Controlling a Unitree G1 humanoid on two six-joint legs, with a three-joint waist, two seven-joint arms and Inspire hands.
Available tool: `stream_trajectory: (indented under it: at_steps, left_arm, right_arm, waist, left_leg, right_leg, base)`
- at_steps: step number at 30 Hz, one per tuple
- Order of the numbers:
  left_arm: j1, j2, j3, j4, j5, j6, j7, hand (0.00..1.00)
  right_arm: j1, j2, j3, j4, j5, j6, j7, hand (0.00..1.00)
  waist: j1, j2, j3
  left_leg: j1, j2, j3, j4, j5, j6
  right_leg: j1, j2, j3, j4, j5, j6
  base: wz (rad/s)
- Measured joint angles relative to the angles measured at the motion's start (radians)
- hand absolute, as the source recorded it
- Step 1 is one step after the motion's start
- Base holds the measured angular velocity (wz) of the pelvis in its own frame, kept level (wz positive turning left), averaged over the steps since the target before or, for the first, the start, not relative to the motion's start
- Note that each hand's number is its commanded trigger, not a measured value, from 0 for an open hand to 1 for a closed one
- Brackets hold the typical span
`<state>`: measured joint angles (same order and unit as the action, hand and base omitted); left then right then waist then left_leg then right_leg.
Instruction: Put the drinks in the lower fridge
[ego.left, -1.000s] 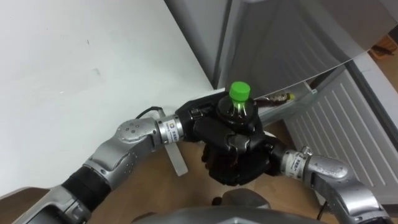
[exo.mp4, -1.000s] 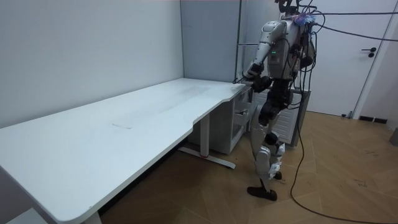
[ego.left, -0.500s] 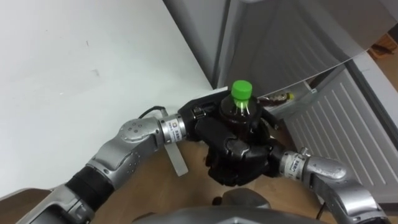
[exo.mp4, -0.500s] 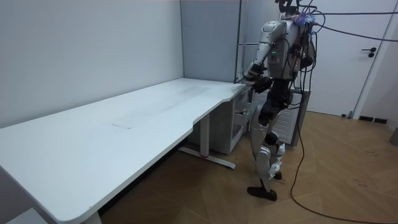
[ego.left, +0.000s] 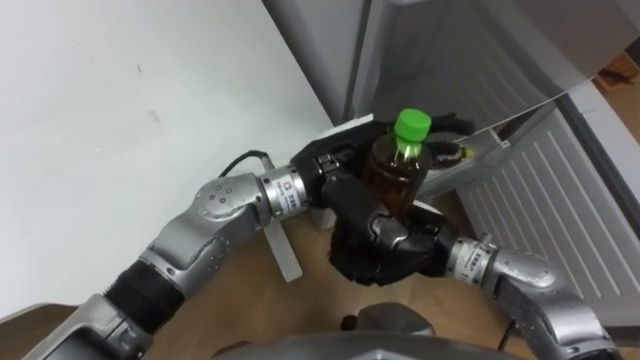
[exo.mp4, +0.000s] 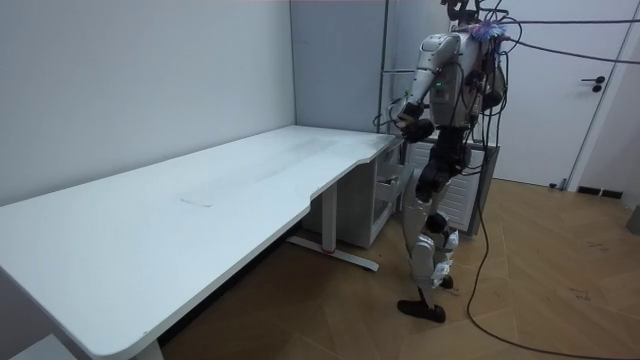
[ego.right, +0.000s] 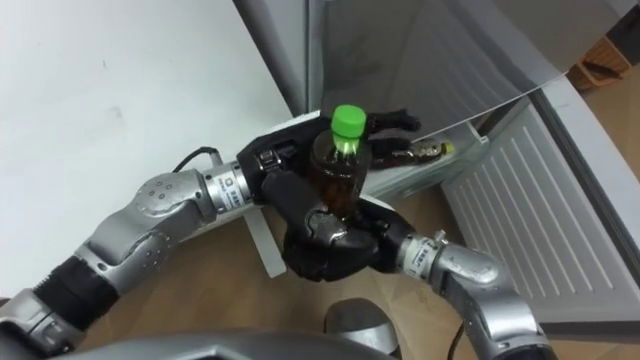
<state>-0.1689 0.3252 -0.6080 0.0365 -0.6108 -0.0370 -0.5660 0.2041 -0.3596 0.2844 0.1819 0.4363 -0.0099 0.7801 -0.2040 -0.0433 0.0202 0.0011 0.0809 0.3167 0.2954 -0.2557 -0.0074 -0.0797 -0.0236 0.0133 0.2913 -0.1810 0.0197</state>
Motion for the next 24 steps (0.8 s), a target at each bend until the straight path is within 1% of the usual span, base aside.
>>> stream_trajectory:
  at_steps: [2, 4, 6, 7, 9, 10, 11, 12, 15, 16, 17, 19, 20, 21, 22, 23, 24]
  left_arm:
    - [0.0, 0.003, 0.028, -0.051, 0.019, -0.004, 0.009, 0.0]
    - [-0.001, 0.001, 0.061, -0.102, 0.036, -0.033, 0.022, 0.0]
    - [0.002, 0.0, 0.075, -0.133, 0.036, -0.056, 0.039, 0.0]
    - [0.003, 0.001, 0.083, -0.148, 0.036, -0.069, 0.043, 0.0]
    - [0.005, 0.003, 0.098, -0.169, 0.036, -0.08, 0.052, 0.0]
    - [0.005, 0.004, 0.111, -0.187, 0.036, -0.095, 0.055, 0.0]
    - [0.005, 0.004, 0.117, -0.198, 0.036, -0.102, 0.056, 0.0]
    - [0.009, 0.004, 0.131, -0.222, 0.036, -0.117, 0.06, 0.0]
    - [0.021, 0.002, 0.195, -0.298, 0.034, -0.131, 0.067, 0.0]
    - [0.025, 0.003, 0.216, -0.333, 0.034, -0.134, 0.083, 0.0]
    - [0.031, 0.003, 0.228, -0.355, 0.033, -0.138, 0.092, 0.0]
    - [0.057, 0.002, 0.281, -0.431, 0.016, -0.169, 0.139, 0.0]
    - [0.057, -0.005, 0.294, -0.443, 0.01, -0.176, 0.148, 0.0]
    - [0.058, -0.021, 0.326, -0.466, 0.01, -0.187, 0.168, 0.0]
    - [0.063, -0.044, 0.365, -0.483, 0.009, -0.202, 0.191, 0.0]
    - [0.065, -0.055, 0.385, -0.488, 0.01, -0.214, 0.203, 0.0]
    - [0.065, -0.072, 0.422, -0.49, 0.014, -0.242, 0.227, 0.0]
  right_arm:
    - [0.0, 0.004, -0.001, -0.001, 0.004, -0.01, -0.005, 1.0]
    - [0.004, 0.005, -0.002, 0.003, 0.004, -0.01, -0.008, 1.0]
    - [0.015, 0.005, -0.003, 0.004, 0.003, -0.01, -0.013, 1.0]
    - [0.022, 0.004, -0.003, 0.004, 0.002, -0.01, -0.018, 1.0]
    - [0.032, 0.003, -0.004, 0.004, 0.002, -0.01, -0.036, 1.0]
    - [0.04, 0.004, -0.006, 0.004, 0.001, -0.011, -0.049, 1.0]
    - [0.044, 0.003, -0.009, 0.004, 0.001, -0.011, -0.055, 1.0]
    - [0.052, 0.004, -0.018, 0.005, -0.001, -0.011, -0.066, 1.0]
    - [0.085, 0.013, -0.065, 0.012, -0.006, -0.013, -0.085, 1.0]
    - [0.106, 0.014, -0.082, 0.013, -0.005, -0.013, -0.094, 1.0]
    - [0.116, 0.012, -0.088, 0.013, -0.005, -0.013, -0.096, 1.0]
    - [0.132, 0.009, -0.101, 0.012, -0.004, -0.013, -0.1, 1.0]
    - [0.133, 0.011, -0.103, 0.012, -0.002, -0.013, -0.103, 1.0]
    - [0.134, 0.018, -0.109, 0.012, -0.004, -0.013, -0.111, 1.0]
    - [0.135, 0.022, -0.113, 0.012, -0.003, -0.015, -0.12, 1.0]
    - [0.136, 0.025, -0.115, 0.012, -0.003, -0.016, -0.125, 1.0]
    - [0.14, 0.036, -0.128, 0.012, -0.004, -0.021, -0.133, 1.0]
  waist:
    - [0.001, 0.003, -0.0016]
    - [0.016, 0.006, -0.0035]
    - [0.024, 0.009, -0.0048]
    - [0.035, 0.012, -0.0054]
    - [0.052, 0.016, -0.0041]
    - [0.066, 0.017, -0.0041]
    - [0.07, 0.018, -0.0036]
    - [0.075, 0.02, -0.0028]
    - [0.086, 0.026, -0.0021]
    - [0.099, 0.027, -0.0024]
    - [0.104, 0.027, -0.0023]
    - [0.121, 0.026, -0.0021]
    - [0.127, 0.025, -0.0016]
    - [0.135, 0.024, -0.001]
    - [0.139, 0.024, -0.0011]
    - [0.141, 0.024, -0.0019]
    - [0.147, 0.024, -0.0028]
  left_leg:
    - [-0.01, 0.001, -0.008, 0.01, -0.001, -0.001]
    - [-0.011, 0.003, -0.011, 0.01, -0.001, -0.001]
    - [-0.007, 0.004, -0.018, 0.01, -0.001, -0.001]
    - [-0.001, 0.005, -0.018, 0.009, -0.001, -0.001]
    - [0.011, 0.008, -0.016, 0.008, -0.002, -0.004]
    - [0.017, 0.01, -0.017, 0.008, -0.003, -0.006]
    - [0.019, 0.011, -0.017, 0.008, -0.004, -0.006]
    - [0.02, 0.012, -0.022, 0.008, -0.004, -0.007]
    - [0.029, 0.011, -0.032, 0.006, -0.004, -0.007]
    - [0.038, 0.011, -0.033, 0.003, -0.004, -0.007]
    - [0.045, 0.011, -0.031, 0.001, -0.004, -0.008]
    - [0.067, 0.009, -0.022, -0.014, -0.002, -0.011]
    - [0.072, 0.009, -0.019, -0.021, -0.002, -0.012]
    - [0.076, 0.009, -0.018, -0.025, -0.001, -0.012]
    - [0.081, 0.008, -0.018, -0.027, -0.001, -0.012]
    - [0.083, 0.007, -0.018, -0.027, -0.001, -0.013]
    - [0.086, 0.007, -0.02, -0.027, 0.0, -0.013]
  right_leg:
    - [-0.001, 0.0, -0.005, 0.0, 0.0, 0.0]
    - [0.008, 0.002, -0.007, -0.001, 0.002, -0.003]
    - [0.019, 0.002, -0.016, -0.006, 0.002, -0.004]
    - [0.03, 0.003, -0.017, -0.015, 0.003, -0.004]
    - [0.042, 0.005, -0.017, -0.019, 0.005, -0.005]
    - [0.045, 0.007, -0.018, -0.02, 0.005, -0.005]
    - [0.048, 0.008, -0.018, -0.02, 0.005, -0.006]
    - [0.055, 0.009, -0.023, -0.021, 0.005, -0.007]
    - [0.07, 0.006, -0.036, -0.026, 0.005, -0.007]
    - [0.081, 0.008, -0.037, -0.034, 0.006, -0.008]
    - [0.084, 0.008, -0.035, -0.034, 0.006, -0.008]
    - [0.09, 0.011, -0.023, -0.036, 0.006, -0.009]
    - [0.09, 0.011, -0.019, -0.037, 0.006, -0.009]
    - [0.094, 0.011, -0.018, -0.038, 0.005, -0.009]
    - [0.098, 0.012, -0.018, -0.041, 0.005, -0.009]
    - [0.1, 0.012, -0.017, -0.041, 0.005, -0.009]
    - [0.103, 0.012, -0.017, -0.04, 0.005, -0.009]
  base:
    - [0.09]
    - [0.04]
    - [0.12]
    - [0.09]
    - [0.0]
    - [0.0]
    - [0.04]
    - [0.07]
    - [0.1]
    - [0.05]
    - [-0.05]
    - [-0.14]
    - [-0.13]
    - [-0.06]
    - [0.0]
    - [0.0]
    - [0.04]
